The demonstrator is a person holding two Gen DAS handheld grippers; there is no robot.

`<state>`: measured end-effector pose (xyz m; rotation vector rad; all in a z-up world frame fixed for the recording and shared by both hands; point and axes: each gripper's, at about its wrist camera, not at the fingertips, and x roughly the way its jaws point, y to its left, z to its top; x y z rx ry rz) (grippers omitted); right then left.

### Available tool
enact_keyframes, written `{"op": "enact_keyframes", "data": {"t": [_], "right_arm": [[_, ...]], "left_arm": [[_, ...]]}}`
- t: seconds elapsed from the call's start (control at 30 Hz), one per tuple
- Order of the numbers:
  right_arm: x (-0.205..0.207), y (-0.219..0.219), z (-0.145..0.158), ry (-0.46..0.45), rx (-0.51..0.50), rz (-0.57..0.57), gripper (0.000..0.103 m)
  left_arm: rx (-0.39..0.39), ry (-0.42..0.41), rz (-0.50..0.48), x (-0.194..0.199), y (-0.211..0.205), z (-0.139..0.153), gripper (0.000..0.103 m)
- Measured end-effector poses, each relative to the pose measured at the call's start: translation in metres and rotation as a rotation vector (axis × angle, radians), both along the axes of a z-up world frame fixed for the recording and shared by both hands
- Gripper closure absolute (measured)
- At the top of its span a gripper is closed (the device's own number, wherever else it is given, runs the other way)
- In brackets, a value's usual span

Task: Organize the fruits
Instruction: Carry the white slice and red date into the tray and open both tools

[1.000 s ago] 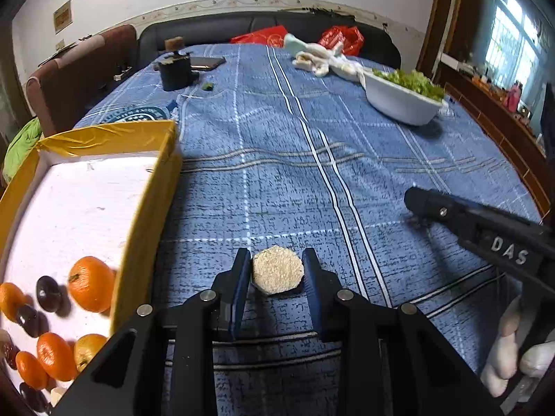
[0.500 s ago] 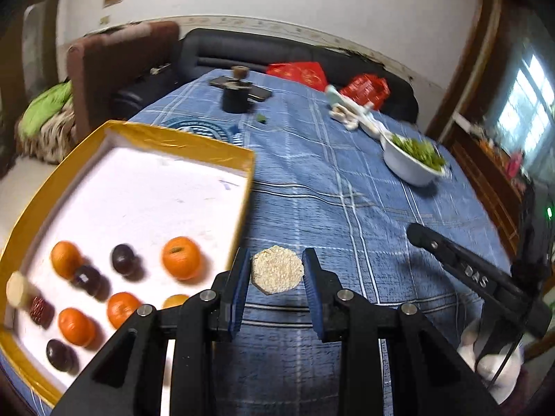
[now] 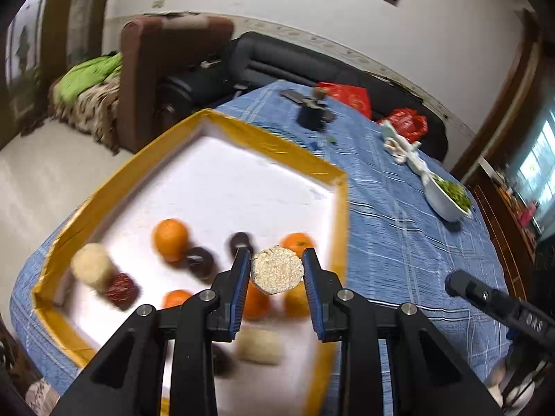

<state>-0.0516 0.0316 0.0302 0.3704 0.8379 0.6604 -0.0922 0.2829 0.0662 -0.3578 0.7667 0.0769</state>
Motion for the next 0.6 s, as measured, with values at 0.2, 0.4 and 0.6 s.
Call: {"op": "enact_keyframes", "data": {"t": [0.2,0.4,0.6], "right_arm": [[-0.009,0.06,-0.005,0.007,-0.06,0.106,0.069],[-0.023,0.121,-0.014,-0.029,-0.167,0.21,0.068],[-0.039,0.155,-0.02,-0.093,-0.295,0.239,0.068]], "left_arm": [[-0.052,0.03,0.085,-0.009,0.046,-0.015,0.073],[-0.07,0.039,0.11,-0.016,0.067,-0.026,0.073],[-0.076,0.046,0.109,-0.017,0.074,-0.034,0.073]]}}
